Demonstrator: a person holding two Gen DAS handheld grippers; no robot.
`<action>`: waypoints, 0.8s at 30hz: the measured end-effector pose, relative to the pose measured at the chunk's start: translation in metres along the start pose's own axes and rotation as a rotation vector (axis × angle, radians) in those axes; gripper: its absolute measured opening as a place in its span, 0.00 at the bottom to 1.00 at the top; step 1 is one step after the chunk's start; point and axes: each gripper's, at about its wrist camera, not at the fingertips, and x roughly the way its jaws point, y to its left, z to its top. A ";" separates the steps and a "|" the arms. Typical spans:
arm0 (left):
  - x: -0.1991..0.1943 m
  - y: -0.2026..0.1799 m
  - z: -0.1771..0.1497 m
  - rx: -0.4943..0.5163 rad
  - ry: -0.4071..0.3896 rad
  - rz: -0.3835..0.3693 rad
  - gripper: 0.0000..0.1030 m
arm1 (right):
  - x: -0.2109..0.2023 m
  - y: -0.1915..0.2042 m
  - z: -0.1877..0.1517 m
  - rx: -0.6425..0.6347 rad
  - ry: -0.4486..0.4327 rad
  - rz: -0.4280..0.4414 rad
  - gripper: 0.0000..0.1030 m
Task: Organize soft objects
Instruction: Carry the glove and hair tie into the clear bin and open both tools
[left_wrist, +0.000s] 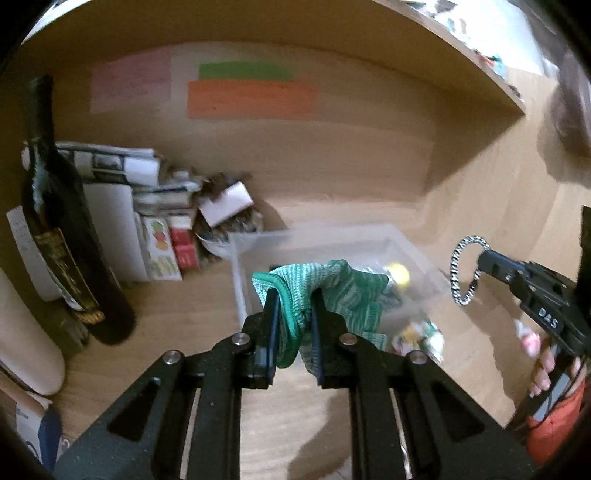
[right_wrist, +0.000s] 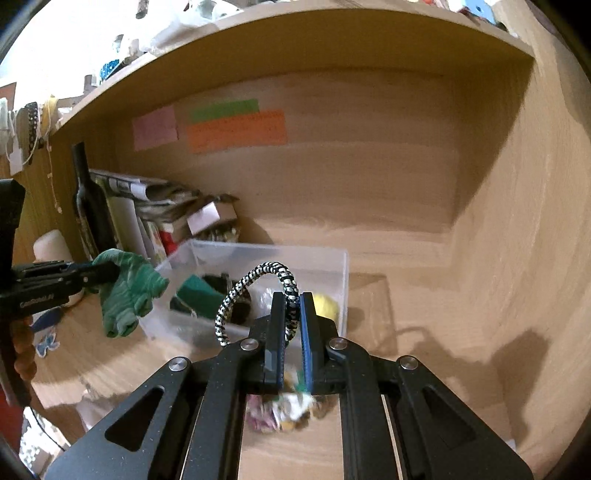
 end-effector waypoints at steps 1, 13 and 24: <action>0.002 0.002 0.003 -0.004 -0.012 0.023 0.14 | 0.002 0.002 0.002 -0.004 -0.006 -0.002 0.07; 0.063 0.025 0.011 -0.078 0.058 0.085 0.14 | 0.051 0.009 0.020 -0.034 0.035 -0.001 0.07; 0.096 0.018 0.002 -0.054 0.113 0.070 0.14 | 0.098 0.010 0.008 -0.062 0.165 0.029 0.07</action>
